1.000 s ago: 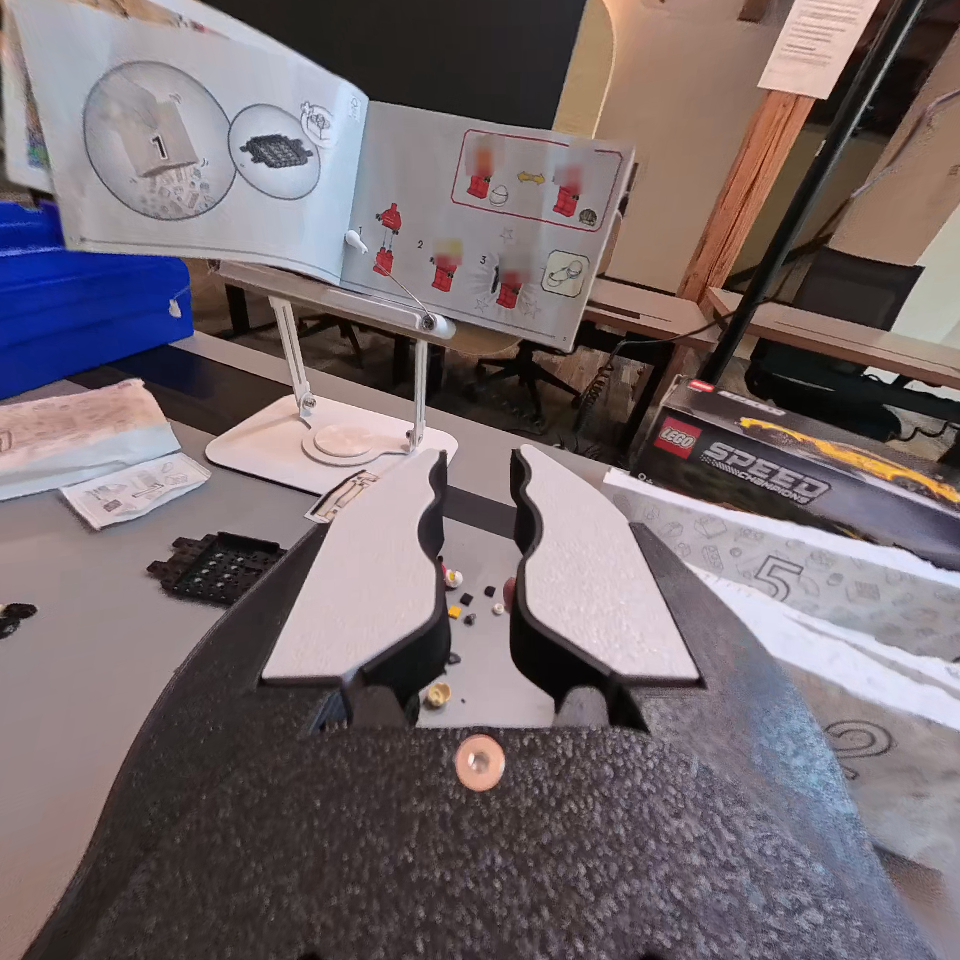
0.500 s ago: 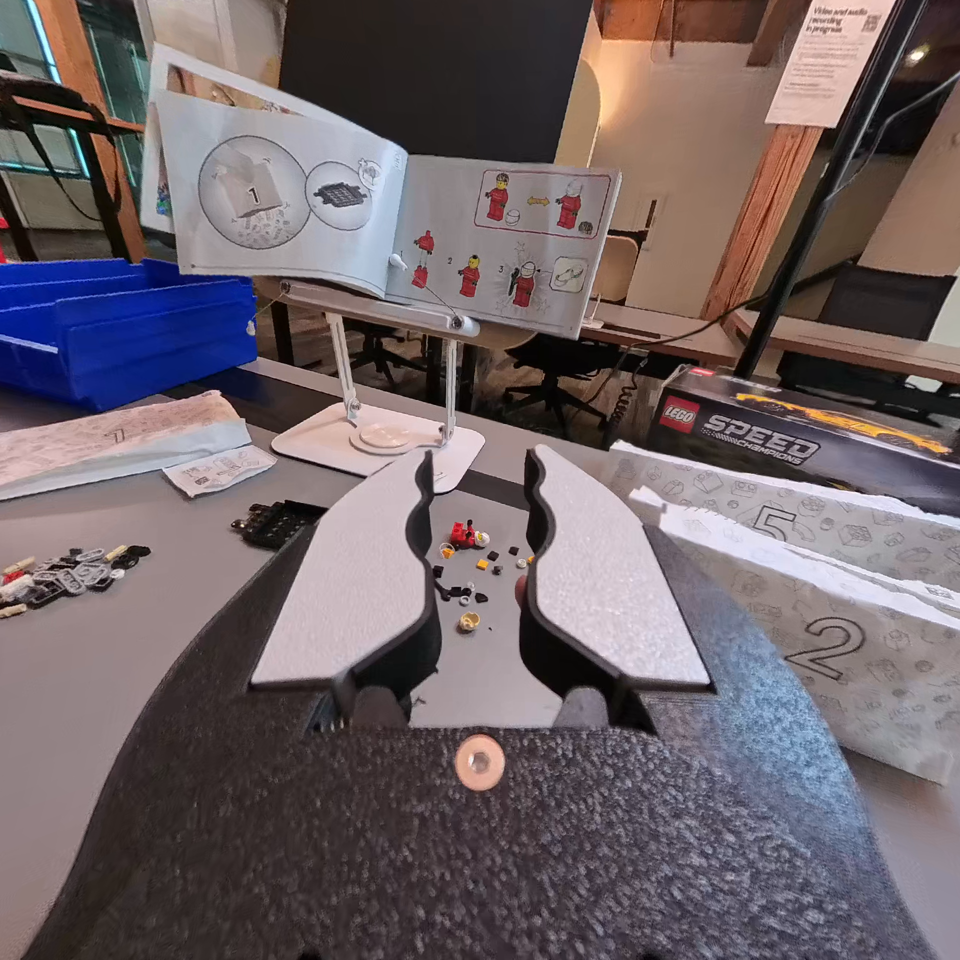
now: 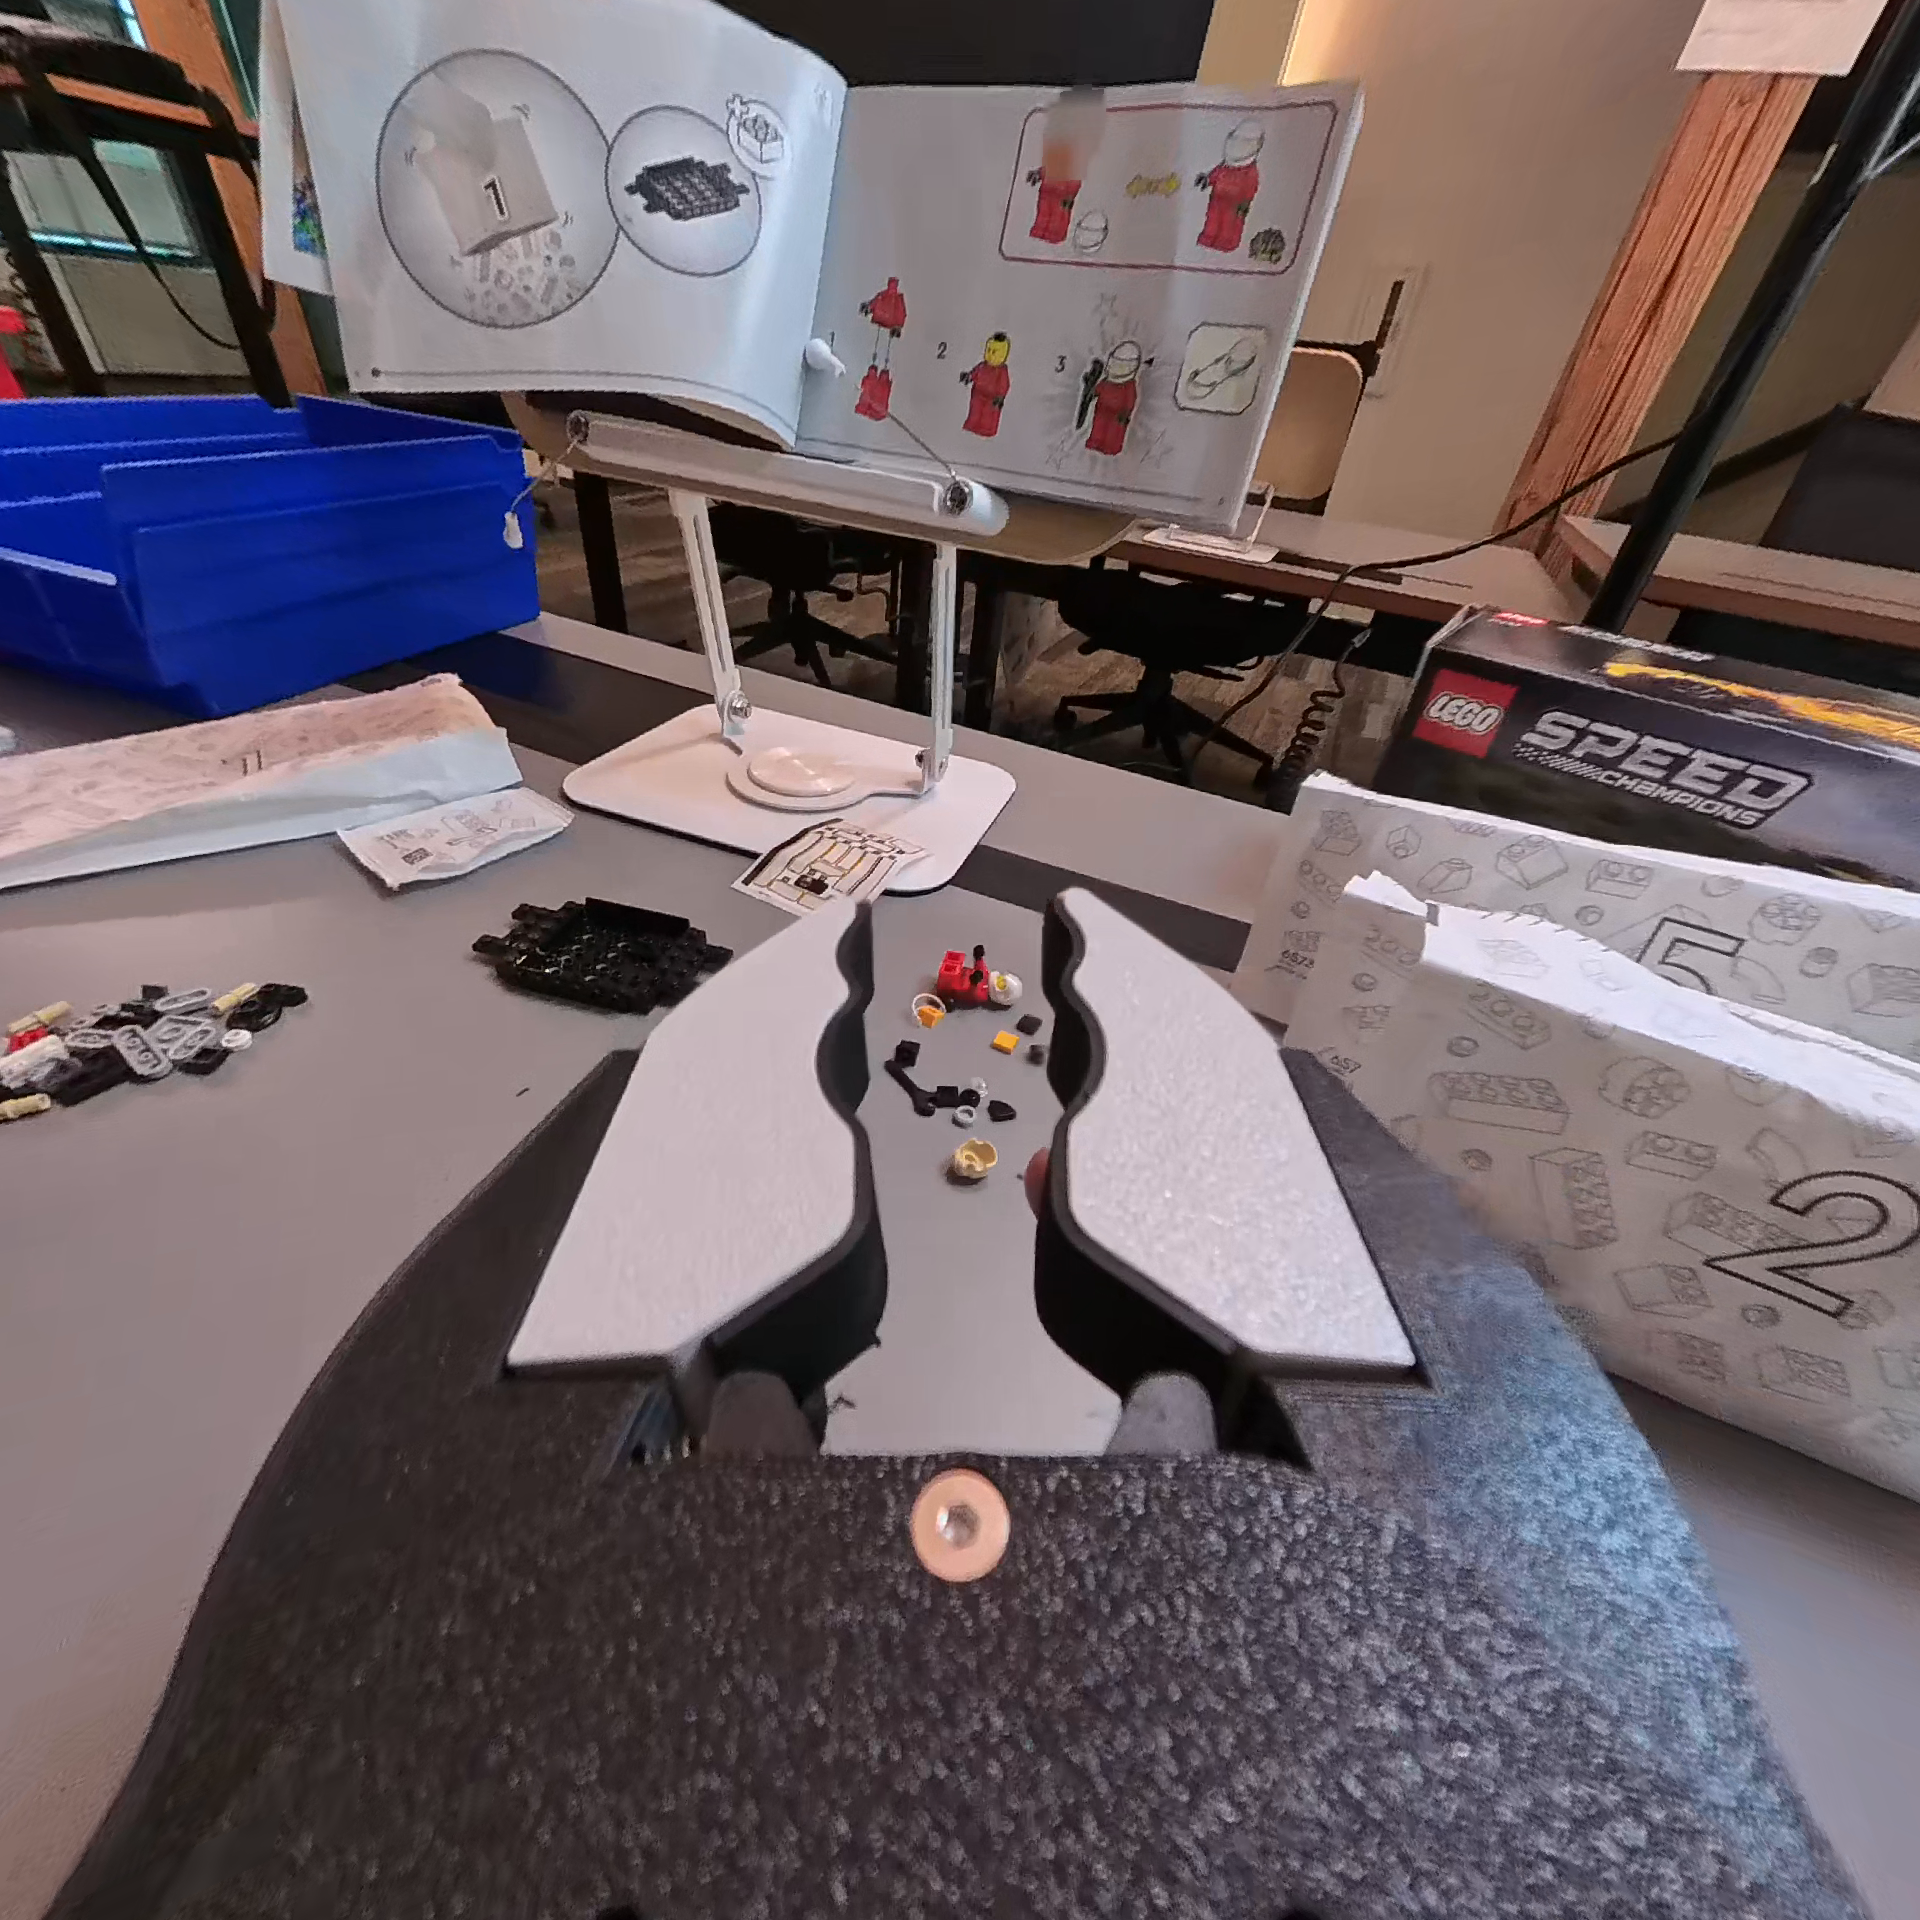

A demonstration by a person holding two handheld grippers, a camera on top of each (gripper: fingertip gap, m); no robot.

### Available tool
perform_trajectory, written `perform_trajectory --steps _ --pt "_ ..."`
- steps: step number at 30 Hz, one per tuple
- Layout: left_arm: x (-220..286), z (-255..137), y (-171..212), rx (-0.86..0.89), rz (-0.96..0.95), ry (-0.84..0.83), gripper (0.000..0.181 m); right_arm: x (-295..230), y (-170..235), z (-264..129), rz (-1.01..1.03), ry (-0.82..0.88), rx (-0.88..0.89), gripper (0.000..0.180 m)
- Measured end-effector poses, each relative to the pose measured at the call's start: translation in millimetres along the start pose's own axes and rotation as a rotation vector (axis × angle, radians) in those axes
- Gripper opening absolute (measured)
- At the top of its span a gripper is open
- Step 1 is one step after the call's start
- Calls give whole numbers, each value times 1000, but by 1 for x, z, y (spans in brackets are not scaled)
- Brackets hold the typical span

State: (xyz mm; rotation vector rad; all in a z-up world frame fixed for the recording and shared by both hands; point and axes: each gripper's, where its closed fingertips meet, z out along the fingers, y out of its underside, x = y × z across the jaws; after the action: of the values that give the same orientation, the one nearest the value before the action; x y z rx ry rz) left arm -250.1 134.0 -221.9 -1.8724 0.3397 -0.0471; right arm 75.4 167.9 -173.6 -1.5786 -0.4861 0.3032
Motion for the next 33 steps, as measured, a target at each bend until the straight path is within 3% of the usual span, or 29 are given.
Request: perform_trajectory --steps 10,16,23,26,33 --pt "-9 62 18 -203 407 149 12 -29 3 2 -93 -71 -18 27" --pt "10 97 29 -355 292 318 30 -38 8 2 -87 -126 -37 28" --pt "19 122 37 -491 189 308 58 -37 16 4 -106 -141 -63 28" --pt "23 122 44 -527 206 308 50 -39 17 3 -120 -153 -64 28" --pt "21 117 48 -535 233 276 12 -43 19 2 -157 -166 -69 26"
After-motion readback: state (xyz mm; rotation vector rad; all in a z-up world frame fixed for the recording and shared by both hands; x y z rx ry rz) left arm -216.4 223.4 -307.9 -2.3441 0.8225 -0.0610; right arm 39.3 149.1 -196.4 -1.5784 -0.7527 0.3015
